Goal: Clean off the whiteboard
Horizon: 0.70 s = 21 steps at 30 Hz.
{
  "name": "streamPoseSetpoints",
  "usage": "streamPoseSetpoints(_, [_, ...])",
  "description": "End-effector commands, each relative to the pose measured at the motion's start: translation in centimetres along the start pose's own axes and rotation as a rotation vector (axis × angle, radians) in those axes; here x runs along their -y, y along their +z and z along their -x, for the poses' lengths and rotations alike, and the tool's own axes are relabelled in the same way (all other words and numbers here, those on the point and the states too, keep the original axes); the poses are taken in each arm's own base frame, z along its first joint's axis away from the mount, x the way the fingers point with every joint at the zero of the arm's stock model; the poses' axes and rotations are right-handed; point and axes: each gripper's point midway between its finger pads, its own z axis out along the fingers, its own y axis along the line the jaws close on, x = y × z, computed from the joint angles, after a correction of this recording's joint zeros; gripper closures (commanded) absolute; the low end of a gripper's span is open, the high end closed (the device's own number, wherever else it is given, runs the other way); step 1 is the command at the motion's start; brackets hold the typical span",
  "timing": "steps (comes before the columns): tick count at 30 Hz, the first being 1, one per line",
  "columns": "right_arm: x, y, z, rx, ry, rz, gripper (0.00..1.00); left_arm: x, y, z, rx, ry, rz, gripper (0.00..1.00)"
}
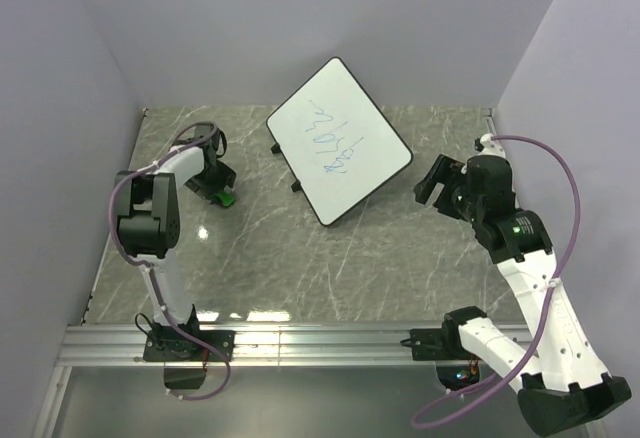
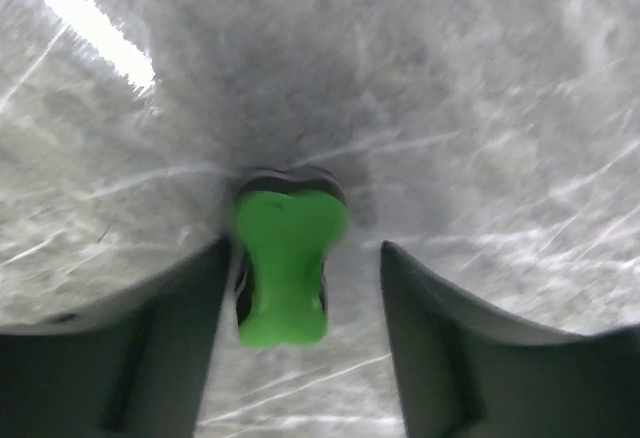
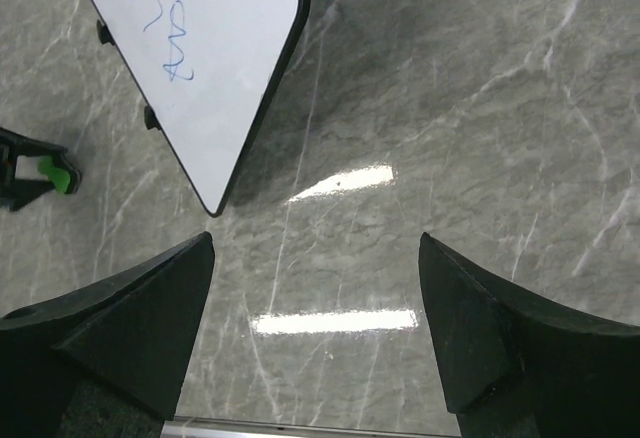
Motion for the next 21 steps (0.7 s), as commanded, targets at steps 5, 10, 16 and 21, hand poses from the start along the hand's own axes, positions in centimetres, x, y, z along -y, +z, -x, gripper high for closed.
streamPoseSetpoints(5, [-5.0,0.0,4.4,0.058,-0.072,0.168,0.11,0.9,1.5,-0.6,-0.050,-0.014,0.017,0.87])
streamPoseSetpoints(10, [-8.8,1.2,9.4,0.096,-0.077,0.255,0.12,1.6,1.3,-0.8,-0.076,0.040,-0.006,1.00])
streamPoseSetpoints(16, [-10.3,6.5,14.3,0.080,-0.012,0.262,0.15,5.8,-2.7,0.9,0.013,0.161,-0.129,1.00])
streamPoseSetpoints(21, [-8.3,12.0,16.3,0.035,0.036,0.216,0.24,11.2,-7.9,1.6,0.099,0.280,-0.275,1.00])
